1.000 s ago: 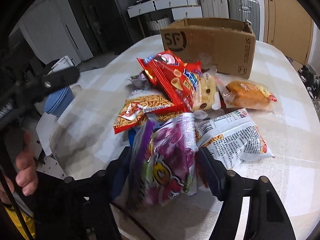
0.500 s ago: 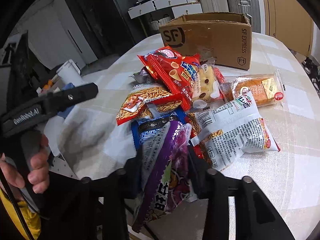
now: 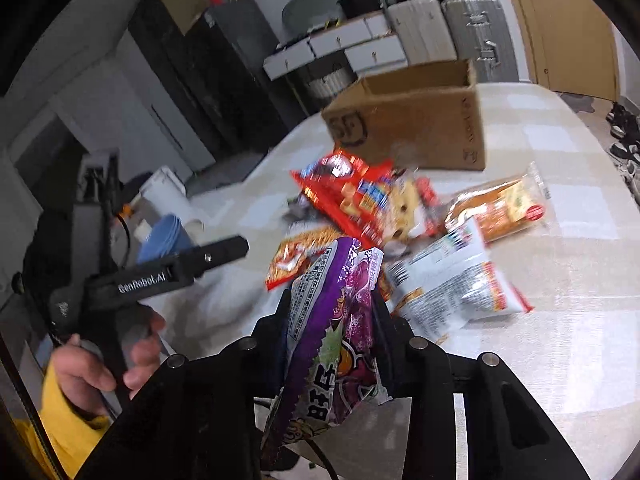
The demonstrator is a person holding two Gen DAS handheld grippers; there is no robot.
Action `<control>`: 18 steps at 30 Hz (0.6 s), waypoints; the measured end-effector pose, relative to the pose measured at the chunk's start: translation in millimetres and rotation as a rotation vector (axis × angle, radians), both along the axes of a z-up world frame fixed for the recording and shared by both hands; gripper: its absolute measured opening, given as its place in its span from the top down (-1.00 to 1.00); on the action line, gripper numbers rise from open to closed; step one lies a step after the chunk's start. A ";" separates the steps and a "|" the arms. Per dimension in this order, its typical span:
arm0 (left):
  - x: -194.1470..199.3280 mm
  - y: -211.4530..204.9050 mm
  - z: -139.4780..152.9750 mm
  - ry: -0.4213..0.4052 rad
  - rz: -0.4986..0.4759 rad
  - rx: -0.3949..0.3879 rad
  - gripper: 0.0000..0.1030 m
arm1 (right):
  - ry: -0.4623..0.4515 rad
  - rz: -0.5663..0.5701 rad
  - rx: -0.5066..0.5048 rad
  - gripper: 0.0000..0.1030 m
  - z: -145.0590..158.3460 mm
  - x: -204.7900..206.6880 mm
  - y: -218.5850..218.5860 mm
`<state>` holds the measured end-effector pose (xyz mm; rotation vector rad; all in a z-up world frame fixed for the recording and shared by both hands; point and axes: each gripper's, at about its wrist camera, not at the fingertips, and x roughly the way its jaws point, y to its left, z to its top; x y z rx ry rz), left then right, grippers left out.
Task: Organize snacks
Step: 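Lift the purple bag with the right gripper while the left gripper lifts the noodle bag toward the box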
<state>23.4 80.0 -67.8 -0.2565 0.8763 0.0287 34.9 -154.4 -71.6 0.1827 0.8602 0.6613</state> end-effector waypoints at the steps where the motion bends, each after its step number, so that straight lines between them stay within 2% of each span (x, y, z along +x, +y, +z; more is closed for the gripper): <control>1: 2.0 -0.4 -0.2 -0.001 -0.011 -0.033 -0.97 | -0.001 -0.007 0.010 0.32 2.0 0.1 -3.9; 3: 10.0 -3.1 -2.3 0.017 -0.064 -0.155 -0.97 | 0.000 -0.018 0.027 0.32 3.5 0.2 -11.9; 4: 14.4 -5.8 -2.9 0.031 -0.077 -0.188 -0.97 | 0.002 -0.023 0.036 0.32 4.7 0.7 -15.1; 11: 49.8 -23.3 -19.4 0.186 0.017 -0.198 -0.97 | -0.012 -0.022 0.067 0.32 15.7 -5.1 -28.3; 15: 70.0 -32.0 -37.0 0.296 0.041 -0.167 -0.97 | -0.021 -0.020 0.078 0.32 18.8 -9.3 -30.9; 18: 74.1 -35.0 -36.2 0.285 0.066 -0.192 -0.91 | -0.030 -0.014 0.088 0.32 20.4 -11.2 -32.5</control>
